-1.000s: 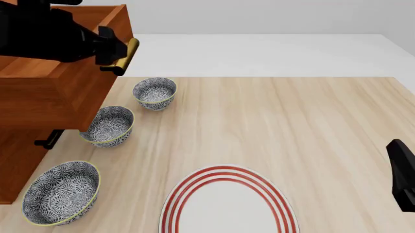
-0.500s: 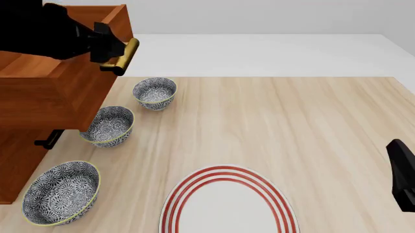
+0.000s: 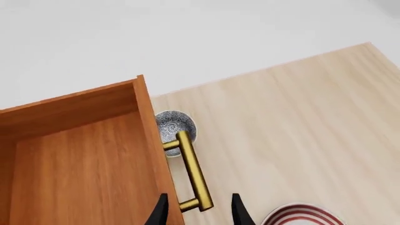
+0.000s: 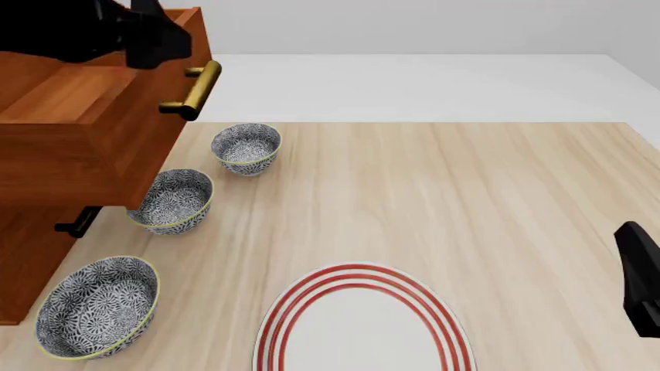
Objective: Open the top drawer of the cabinet.
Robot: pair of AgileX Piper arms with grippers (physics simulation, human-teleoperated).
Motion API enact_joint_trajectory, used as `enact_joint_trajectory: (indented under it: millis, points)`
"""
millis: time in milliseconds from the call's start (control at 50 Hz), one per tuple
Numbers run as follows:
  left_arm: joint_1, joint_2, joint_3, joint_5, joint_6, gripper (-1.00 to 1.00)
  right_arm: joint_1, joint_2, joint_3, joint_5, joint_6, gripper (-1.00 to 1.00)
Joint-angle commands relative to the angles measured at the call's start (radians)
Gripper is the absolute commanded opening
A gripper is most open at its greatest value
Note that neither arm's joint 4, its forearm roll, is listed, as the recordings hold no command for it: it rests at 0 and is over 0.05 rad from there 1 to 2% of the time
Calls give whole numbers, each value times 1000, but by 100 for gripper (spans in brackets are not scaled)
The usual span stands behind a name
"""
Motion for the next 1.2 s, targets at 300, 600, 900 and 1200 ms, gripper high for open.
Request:
enact_joint_trajectory:
  millis: [300,600,900,1200]
  points:
    - [-24,-46,-86,47,40,100,0,0,0,0,0,100]
    - [-29,-61,-157,91,68,100,0,0,0,0,0,100]
    - [-97,-114,-147,78,76,100,0,0,0,0,0,100]
    - [-167,-144,-151,52,63,100,0,0,0,0,0,100]
